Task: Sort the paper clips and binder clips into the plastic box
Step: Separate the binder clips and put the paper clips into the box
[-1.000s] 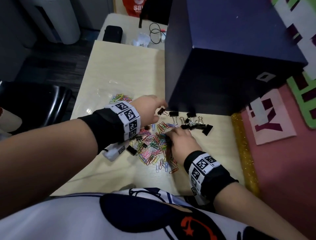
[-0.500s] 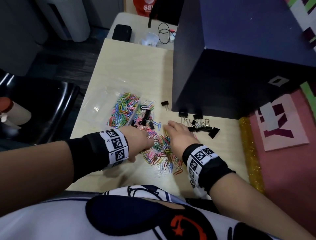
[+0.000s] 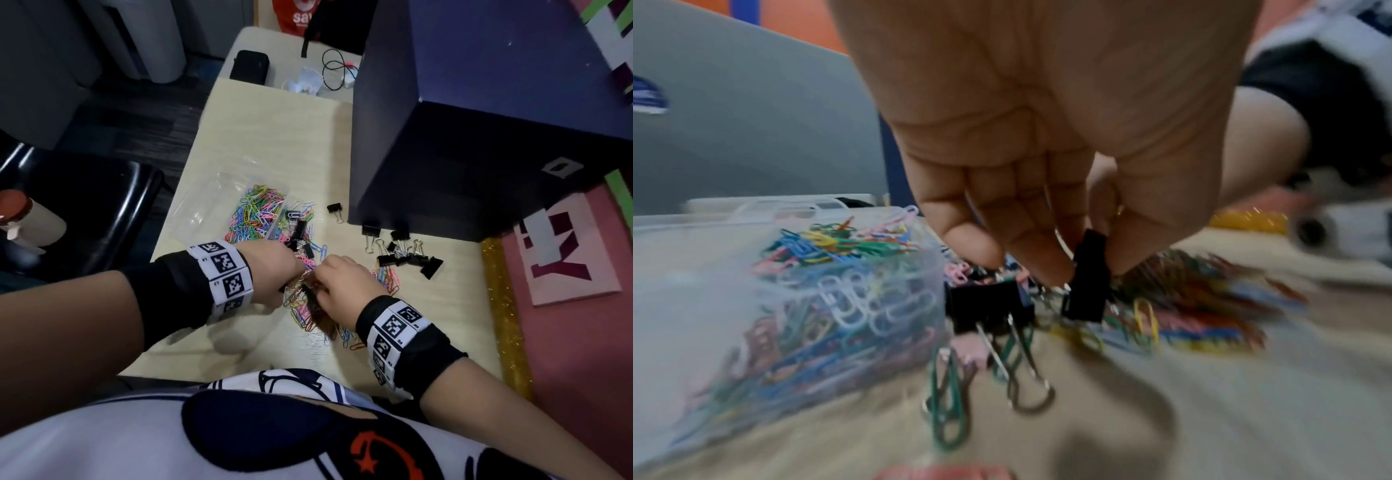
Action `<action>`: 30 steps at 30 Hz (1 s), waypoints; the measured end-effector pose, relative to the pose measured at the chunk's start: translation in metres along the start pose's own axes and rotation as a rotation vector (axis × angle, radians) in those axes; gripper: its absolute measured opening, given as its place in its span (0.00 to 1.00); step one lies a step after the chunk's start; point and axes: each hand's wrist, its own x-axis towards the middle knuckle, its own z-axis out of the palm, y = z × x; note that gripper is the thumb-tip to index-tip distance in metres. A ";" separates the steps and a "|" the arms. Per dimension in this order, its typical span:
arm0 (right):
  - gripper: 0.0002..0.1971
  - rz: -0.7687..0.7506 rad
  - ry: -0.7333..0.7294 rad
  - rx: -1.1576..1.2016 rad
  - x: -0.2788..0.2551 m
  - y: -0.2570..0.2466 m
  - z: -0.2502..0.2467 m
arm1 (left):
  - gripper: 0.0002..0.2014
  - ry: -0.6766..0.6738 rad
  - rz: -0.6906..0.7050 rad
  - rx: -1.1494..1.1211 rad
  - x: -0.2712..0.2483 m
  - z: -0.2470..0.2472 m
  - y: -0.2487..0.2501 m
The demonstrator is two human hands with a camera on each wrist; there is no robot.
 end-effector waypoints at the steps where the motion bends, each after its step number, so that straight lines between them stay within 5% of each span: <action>1: 0.14 -0.023 -0.027 -0.030 0.002 -0.004 0.002 | 0.13 0.009 -0.014 -0.039 -0.001 -0.002 -0.003; 15: 0.15 0.021 0.003 -0.081 0.006 -0.009 0.002 | 0.08 0.272 -0.086 -0.283 -0.003 -0.018 -0.021; 23: 0.06 0.457 0.203 0.336 -0.020 0.027 -0.014 | 0.15 0.385 -0.067 -0.400 0.032 -0.032 -0.001; 26: 0.09 0.658 0.357 0.436 -0.026 0.048 -0.019 | 0.22 0.432 -0.041 -0.499 0.045 -0.037 0.009; 30: 0.16 0.781 0.416 0.386 -0.035 0.065 -0.021 | 0.17 0.333 0.042 -0.305 0.047 -0.030 0.026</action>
